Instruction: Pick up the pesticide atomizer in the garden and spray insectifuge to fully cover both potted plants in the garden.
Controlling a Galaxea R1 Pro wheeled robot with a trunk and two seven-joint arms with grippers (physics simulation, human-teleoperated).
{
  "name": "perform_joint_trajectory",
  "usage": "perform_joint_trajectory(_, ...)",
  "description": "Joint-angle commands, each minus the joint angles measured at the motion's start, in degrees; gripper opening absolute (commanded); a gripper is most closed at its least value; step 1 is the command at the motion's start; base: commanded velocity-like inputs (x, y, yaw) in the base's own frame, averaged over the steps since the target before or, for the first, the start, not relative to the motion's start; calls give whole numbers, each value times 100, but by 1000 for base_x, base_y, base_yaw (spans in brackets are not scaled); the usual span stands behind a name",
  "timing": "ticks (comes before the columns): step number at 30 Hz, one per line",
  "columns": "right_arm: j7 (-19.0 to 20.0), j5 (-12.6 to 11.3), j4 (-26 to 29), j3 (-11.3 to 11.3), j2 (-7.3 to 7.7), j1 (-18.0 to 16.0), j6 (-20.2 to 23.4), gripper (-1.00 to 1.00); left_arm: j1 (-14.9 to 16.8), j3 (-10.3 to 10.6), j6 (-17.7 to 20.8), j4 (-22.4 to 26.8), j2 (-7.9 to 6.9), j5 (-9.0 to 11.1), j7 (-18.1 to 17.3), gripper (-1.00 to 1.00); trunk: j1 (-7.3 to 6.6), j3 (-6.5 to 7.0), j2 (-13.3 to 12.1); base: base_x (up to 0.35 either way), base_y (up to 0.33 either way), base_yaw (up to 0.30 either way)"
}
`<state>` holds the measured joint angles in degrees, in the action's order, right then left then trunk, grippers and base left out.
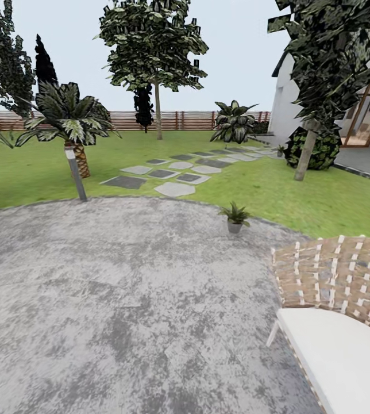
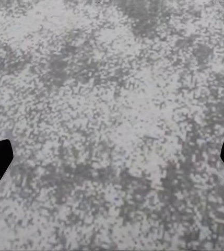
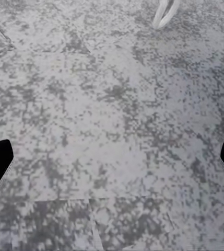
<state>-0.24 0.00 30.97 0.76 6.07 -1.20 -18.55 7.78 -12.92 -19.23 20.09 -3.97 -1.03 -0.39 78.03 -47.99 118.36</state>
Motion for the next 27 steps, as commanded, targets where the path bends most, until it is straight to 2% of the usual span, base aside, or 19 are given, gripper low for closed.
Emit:
perform_joint_trajectory(1,-2,0,-3,4,0,-3,-17,100,4,-18,-20,-5,2,-11,-4,100,3,-5,2,340,0,1)
perform_joint_trajectory(27,-2,9,-3,4,0,-3,-17,100,4,-18,-20,-5,2,-11,0,100,3,-5,2,340,0,0)
